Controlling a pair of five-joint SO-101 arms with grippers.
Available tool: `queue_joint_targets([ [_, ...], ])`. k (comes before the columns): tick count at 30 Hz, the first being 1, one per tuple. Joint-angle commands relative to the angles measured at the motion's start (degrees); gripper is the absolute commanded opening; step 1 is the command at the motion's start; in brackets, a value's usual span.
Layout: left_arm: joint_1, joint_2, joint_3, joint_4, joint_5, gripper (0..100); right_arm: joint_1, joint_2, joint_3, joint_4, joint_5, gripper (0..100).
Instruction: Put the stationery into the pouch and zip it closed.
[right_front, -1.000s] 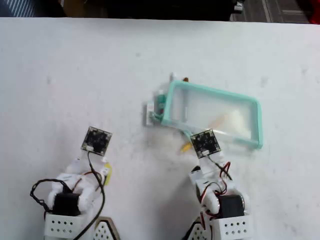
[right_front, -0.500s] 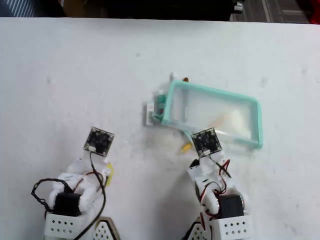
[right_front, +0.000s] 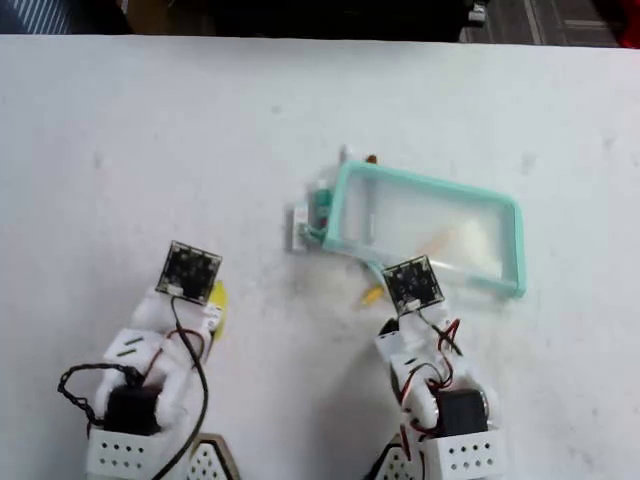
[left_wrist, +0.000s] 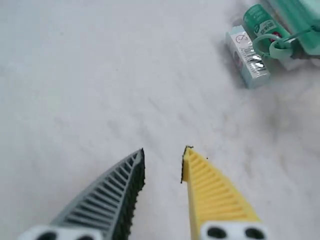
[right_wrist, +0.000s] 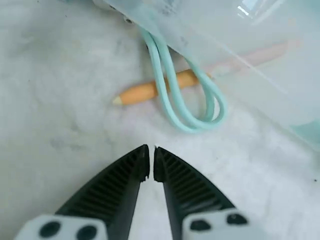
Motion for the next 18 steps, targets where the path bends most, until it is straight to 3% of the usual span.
queue_joint_targets([
  [1, 0.3, -0.7, -0.3, -2.2, -0.4, 15, -0.3, -0.3, 0.5, -0.2, 0.1, 1.8],
  [5, 1.4, -0.7, -3.6, -3.4, -0.6, 15, -0.3, -0.3, 0.5, -0.2, 0.1, 1.8],
  [13, 7.9, -0.7, -18.1, -16.4, 0.1, 14, -0.3, -0.3, 0.5, -0.2, 0.1, 1.8],
  [18, 12.3, -0.7, -24.6, -16.1, 5.7, 4, -0.3, -0.2, 0.5, 0.1, 0.1, 1.8],
])
